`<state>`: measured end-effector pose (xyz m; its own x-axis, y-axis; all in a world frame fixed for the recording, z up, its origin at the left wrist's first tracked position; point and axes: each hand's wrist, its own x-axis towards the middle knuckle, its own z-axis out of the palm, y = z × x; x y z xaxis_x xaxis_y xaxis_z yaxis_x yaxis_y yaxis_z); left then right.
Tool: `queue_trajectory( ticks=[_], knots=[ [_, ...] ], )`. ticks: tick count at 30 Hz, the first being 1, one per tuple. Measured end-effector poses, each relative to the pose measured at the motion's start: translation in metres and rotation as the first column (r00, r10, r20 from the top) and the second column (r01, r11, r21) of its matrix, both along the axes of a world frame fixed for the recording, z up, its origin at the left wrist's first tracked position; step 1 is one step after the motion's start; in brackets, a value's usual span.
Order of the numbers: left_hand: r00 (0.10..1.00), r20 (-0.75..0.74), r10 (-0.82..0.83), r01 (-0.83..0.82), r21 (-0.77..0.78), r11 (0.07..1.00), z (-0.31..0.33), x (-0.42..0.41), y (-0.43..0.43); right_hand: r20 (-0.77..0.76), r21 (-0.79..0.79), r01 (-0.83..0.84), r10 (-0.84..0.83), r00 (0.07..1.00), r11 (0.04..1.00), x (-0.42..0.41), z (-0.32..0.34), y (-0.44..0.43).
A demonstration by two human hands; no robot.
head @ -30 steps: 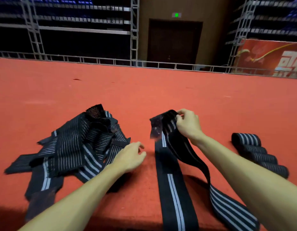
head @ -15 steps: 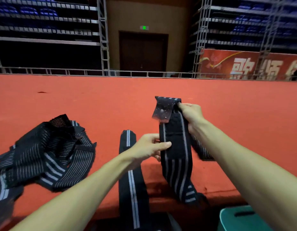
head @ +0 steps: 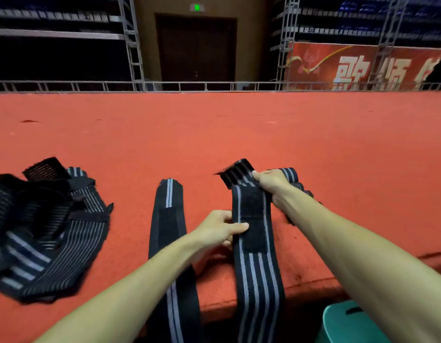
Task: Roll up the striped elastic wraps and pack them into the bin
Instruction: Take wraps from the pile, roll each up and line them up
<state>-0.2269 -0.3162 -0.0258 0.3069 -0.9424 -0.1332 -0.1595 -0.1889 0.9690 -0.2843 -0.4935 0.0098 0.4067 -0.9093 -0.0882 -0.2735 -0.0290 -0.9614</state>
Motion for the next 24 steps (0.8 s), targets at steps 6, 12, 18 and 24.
queue_trajectory(
  ticks=[6,12,18,24],
  knots=[
    [0.846,0.511,0.151,-0.155,-0.035,0.987,-0.036,0.029,-0.030,-0.024,-0.082,0.038,-0.040,0.999,0.996,0.034,-0.045,-0.026],
    [0.717,0.599,0.358,-0.301,-0.197,0.933,-0.061,0.037,-0.048,-0.131,-0.323,0.036,-0.082,0.988,0.946,0.059,-0.062,-0.044],
    [0.642,0.700,0.313,-0.270,-0.176,0.947,-0.064,0.037,-0.049,-0.363,-0.393,-0.097,-0.058,0.930,0.914,0.061,-0.077,-0.045],
    [0.605,0.766,0.216,-0.226,-0.095,0.969,-0.058,0.035,-0.045,-0.607,-0.386,-0.295,0.000,0.795,0.874,0.045,-0.064,-0.023]
  ],
)
